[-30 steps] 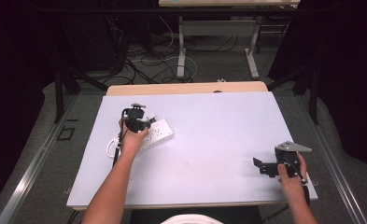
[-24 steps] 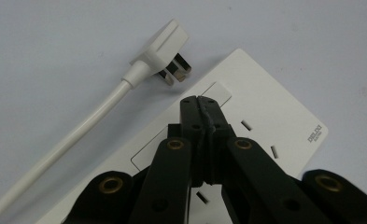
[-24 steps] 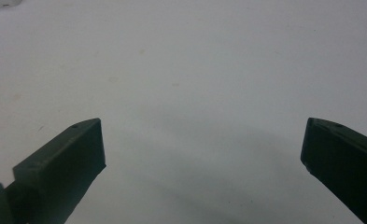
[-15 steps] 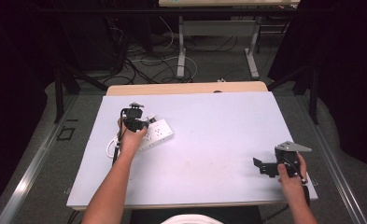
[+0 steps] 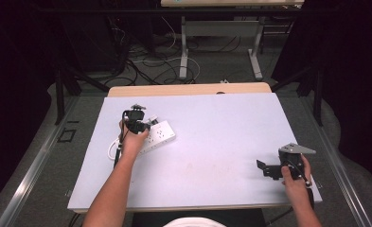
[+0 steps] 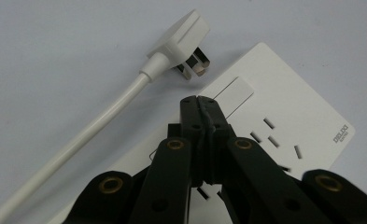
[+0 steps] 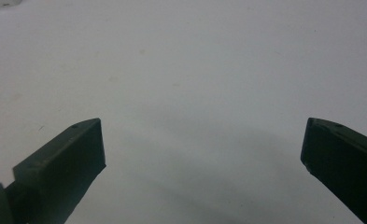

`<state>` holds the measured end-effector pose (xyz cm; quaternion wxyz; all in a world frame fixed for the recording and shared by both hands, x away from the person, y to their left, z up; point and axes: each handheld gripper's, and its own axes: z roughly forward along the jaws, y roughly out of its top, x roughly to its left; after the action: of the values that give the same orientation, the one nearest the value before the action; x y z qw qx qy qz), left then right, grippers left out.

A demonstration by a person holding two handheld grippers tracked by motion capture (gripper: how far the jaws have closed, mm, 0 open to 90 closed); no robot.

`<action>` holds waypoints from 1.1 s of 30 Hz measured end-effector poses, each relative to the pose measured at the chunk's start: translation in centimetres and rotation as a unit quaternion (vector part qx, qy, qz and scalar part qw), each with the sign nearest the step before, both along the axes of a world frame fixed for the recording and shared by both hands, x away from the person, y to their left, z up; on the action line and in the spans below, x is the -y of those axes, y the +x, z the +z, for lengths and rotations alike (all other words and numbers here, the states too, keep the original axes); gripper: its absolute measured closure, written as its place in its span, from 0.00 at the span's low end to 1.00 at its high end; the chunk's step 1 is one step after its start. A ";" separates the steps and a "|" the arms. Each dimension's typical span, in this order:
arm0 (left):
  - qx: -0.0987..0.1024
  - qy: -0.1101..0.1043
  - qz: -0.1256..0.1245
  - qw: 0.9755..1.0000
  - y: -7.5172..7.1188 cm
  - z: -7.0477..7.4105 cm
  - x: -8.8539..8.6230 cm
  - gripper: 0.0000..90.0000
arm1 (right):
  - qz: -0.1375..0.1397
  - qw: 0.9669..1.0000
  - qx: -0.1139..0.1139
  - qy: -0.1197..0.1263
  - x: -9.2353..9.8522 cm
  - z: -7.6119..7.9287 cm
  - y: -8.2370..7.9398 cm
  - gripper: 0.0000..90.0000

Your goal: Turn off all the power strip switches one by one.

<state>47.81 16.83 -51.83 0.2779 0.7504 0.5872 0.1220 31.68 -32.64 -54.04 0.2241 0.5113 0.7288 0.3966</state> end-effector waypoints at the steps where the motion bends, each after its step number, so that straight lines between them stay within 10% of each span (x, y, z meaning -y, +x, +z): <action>1: 0.000 0.000 0.000 1.000 0.0 0.0 0.0 1.00 | 0.001 1.000 0.002 -0.002 0.0 0.0 0.0 0.00; 33: -0.001 0.001 0.001 1.000 0.2 -0.2 0.2 1.00 | 0.007 1.000 0.001 -0.009 0.1 0.0 0.0 0.00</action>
<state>47.99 16.66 -52.06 0.2764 0.7500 0.5884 0.1216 31.72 -32.75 -54.00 0.2265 0.5035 0.7359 0.3920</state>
